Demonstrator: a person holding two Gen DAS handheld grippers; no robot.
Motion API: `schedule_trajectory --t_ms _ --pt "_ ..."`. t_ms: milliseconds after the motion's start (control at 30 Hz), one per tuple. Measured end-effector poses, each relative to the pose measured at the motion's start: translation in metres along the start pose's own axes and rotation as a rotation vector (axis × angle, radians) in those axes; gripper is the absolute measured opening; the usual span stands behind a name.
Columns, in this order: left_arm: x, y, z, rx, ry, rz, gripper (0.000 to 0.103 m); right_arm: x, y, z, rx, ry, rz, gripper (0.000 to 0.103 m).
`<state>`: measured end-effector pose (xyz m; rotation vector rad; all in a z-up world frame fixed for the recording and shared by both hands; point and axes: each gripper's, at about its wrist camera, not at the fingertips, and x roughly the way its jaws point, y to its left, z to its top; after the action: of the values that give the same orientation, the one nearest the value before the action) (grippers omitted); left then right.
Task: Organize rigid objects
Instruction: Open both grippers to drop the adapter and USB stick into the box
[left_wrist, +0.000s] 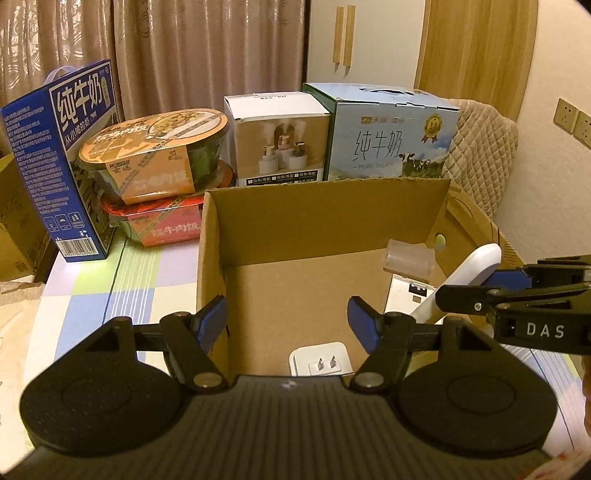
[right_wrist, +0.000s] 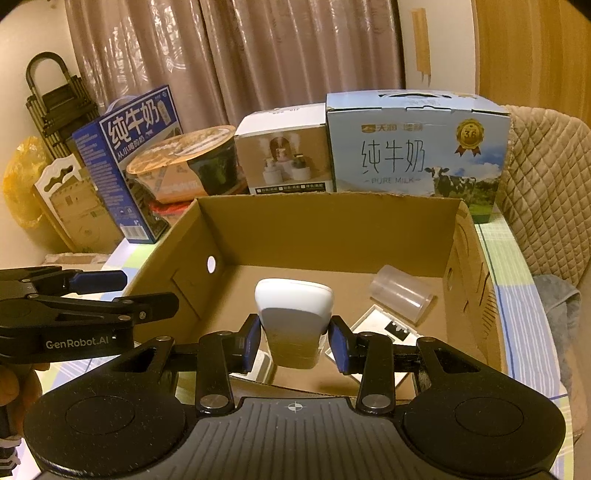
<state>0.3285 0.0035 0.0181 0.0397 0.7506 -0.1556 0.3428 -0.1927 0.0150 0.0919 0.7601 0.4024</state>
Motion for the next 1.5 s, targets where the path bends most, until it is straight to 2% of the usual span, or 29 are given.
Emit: schedule_trajectory --t_ms 200,233,267,300,433,700,1067,1233,1500 --pt "-0.001 -0.001 0.000 0.001 -0.005 -0.003 0.067 0.004 -0.003 0.001 0.033 -0.005 0.021 0.038" --pt "-0.002 -0.002 0.000 0.001 -0.006 -0.003 0.067 0.003 -0.005 0.001 0.045 -0.023 0.033 0.043" --pt "-0.002 -0.001 0.000 0.001 -0.006 -0.004 0.067 0.001 -0.006 0.002 0.055 -0.042 0.032 0.056" --pt "-0.002 -0.002 0.000 0.002 -0.006 -0.006 0.067 -0.001 -0.007 0.003 0.061 -0.060 0.030 0.062" --pt "-0.006 -0.002 -0.002 0.007 -0.010 -0.001 0.067 -0.011 -0.009 0.004 0.048 -0.097 0.017 0.063" --pt "-0.017 -0.001 -0.002 0.002 -0.014 0.000 0.067 -0.027 -0.012 -0.003 0.035 -0.103 -0.003 0.063" --pt "-0.055 -0.007 -0.003 -0.004 -0.042 0.003 0.067 -0.065 -0.002 -0.011 0.027 -0.118 -0.004 0.063" --pt "-0.082 -0.013 -0.017 -0.005 -0.048 -0.002 0.067 -0.094 0.010 -0.025 -0.002 -0.130 -0.008 0.063" --pt "-0.134 -0.016 -0.057 -0.030 -0.070 0.002 0.077 -0.145 0.024 -0.066 -0.008 -0.160 0.002 0.063"
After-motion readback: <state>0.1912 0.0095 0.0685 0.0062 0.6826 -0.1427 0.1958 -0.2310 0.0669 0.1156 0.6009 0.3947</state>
